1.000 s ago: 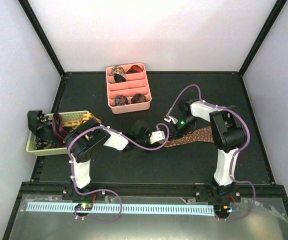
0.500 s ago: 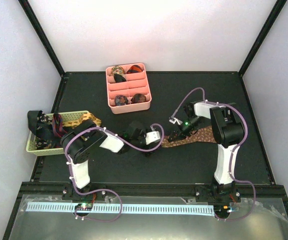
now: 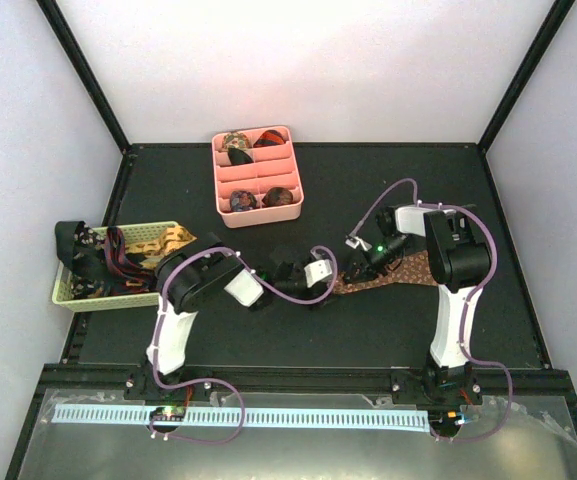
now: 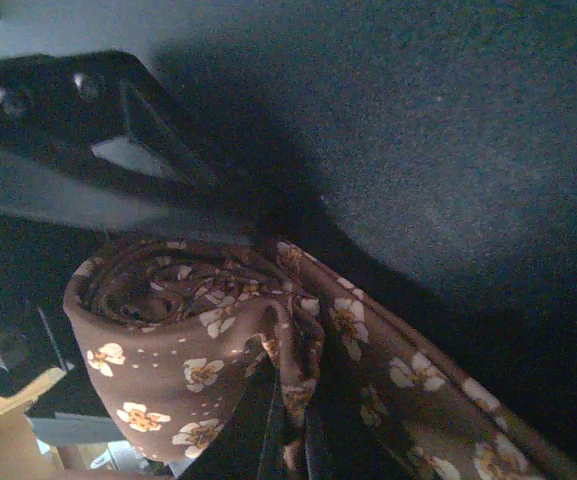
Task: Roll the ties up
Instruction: Roll the tie at the center of the board.
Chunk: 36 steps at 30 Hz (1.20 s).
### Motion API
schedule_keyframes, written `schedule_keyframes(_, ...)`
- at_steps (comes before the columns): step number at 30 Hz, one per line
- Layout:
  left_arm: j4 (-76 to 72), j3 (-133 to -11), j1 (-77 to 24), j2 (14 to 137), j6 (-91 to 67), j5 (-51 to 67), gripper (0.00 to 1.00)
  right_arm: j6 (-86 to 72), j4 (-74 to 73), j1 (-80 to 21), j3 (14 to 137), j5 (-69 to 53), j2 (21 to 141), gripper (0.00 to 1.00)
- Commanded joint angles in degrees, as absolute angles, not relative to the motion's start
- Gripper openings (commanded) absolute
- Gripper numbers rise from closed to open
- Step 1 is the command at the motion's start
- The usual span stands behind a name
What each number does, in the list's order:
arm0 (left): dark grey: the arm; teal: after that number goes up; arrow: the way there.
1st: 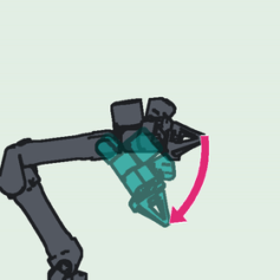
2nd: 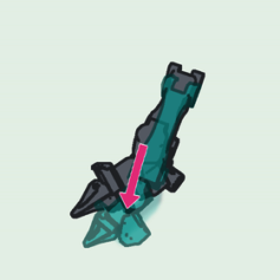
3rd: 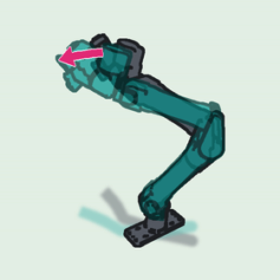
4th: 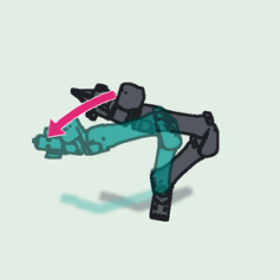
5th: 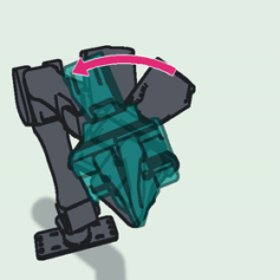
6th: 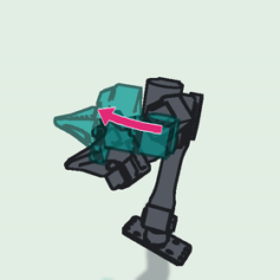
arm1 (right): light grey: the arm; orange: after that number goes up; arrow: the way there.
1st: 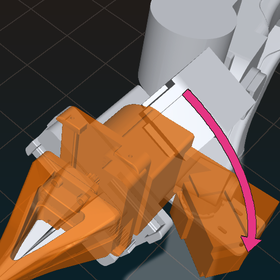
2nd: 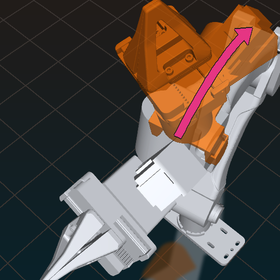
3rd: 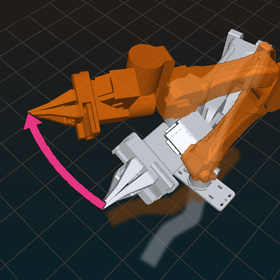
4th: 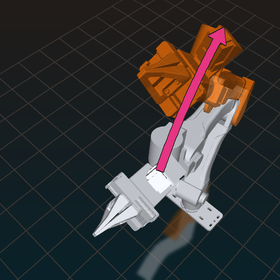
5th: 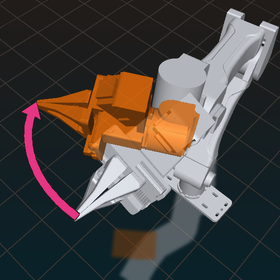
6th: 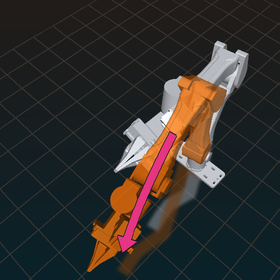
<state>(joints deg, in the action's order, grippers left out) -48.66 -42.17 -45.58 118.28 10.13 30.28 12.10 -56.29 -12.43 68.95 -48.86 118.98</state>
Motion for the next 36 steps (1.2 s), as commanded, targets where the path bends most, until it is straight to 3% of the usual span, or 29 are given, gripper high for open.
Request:
schedule_keyframes(1,-54.22,-45.42,-47.19,122.01,6.56,30.25,0.73,11.57,-50.77,-12.56,66.53,-43.35,120.93,0.02)
schedule_keyframes(8,-52.25,-45.79,-48.34,124.06,7.43,26.84,0.46,11.11,-49.44,-12.58,65.11,-43.76,120.36,0.03)
schedule_keyframes(12,-45.5,-44.69,-48.34,121.74,10.41,23.9,0.32,11.15,-49.53,-12.57,65.15,-44.52,120.04,0.09)
schedule_keyframes(16,-30.76,-44.42,-48.34,117.68,15.5,19.3,0.29,13.02,-52.79,-12.18,66.93,-44.55,118.26,0.22)
schedule_keyframes(22,-19.88,-42.42,-47.43,112.97,20.74,17.86,0.28,17.72,-60.58,-10.27,70.88,-45.32,116.68,0.35)
schedule_keyframes(28,-13.33,-45.43,-47.46,113.0,19.41,18.41,0.29,13.62,-60.03,-11.53,70.6,-54.96,113.45,0.46)
schedule_keyframes(36,-10.57,-47.42,-47.64,114.11,19.16,18.24,0.3,8.96,-55.03,-16.27,69.54,-55.89,114.85,0.47)
